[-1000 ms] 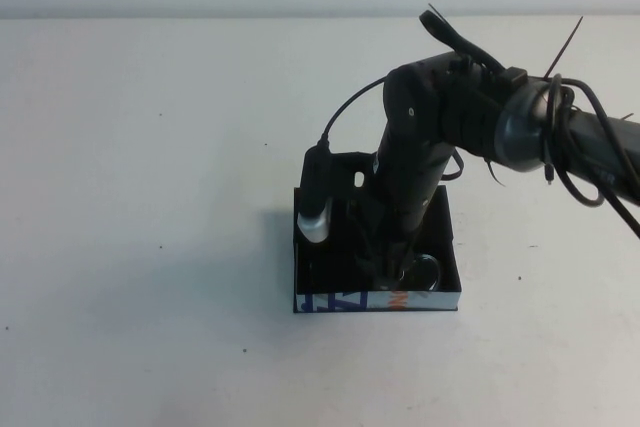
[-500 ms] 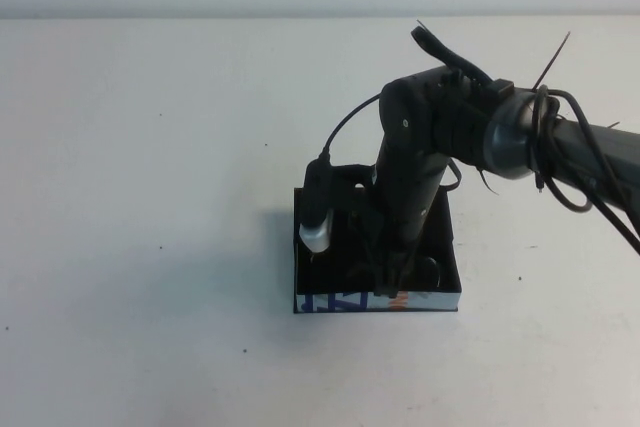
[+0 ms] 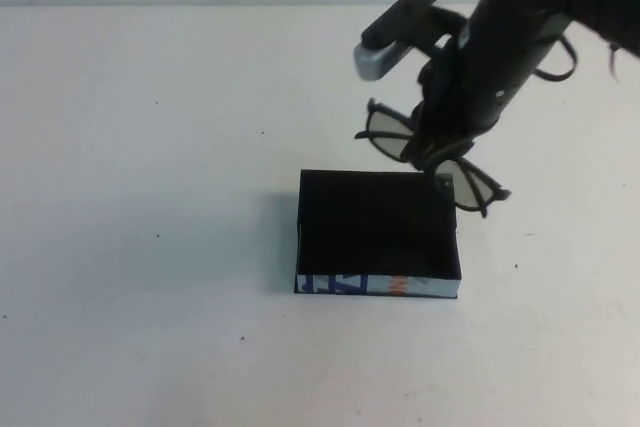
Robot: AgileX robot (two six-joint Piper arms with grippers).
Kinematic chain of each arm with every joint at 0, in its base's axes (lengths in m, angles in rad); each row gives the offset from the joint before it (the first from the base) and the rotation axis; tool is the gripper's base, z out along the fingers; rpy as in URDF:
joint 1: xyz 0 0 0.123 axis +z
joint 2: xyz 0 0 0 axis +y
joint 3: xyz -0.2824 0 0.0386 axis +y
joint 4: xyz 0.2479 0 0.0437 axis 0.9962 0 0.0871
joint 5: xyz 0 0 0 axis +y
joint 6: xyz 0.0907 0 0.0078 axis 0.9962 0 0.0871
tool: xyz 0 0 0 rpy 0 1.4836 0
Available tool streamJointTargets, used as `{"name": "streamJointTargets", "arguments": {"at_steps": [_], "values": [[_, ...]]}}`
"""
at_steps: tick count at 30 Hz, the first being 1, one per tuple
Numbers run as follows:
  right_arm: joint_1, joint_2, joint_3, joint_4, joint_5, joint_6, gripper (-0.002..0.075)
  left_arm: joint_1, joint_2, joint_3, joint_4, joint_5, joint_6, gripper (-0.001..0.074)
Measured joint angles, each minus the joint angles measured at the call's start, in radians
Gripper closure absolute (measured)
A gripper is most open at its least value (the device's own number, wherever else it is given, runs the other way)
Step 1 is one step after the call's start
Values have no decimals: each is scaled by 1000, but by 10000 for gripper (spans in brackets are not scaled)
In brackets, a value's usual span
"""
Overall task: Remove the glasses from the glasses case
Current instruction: Pick up the glasses from the glasses case, then place the glasses on the table
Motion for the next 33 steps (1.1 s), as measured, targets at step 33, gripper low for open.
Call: {"name": "streamJointTargets", "arguments": {"at_steps": [33], "values": [[-352, -244, 818, 109, -475, 431, 652, 0, 0, 0, 0, 0, 0, 739]]}}
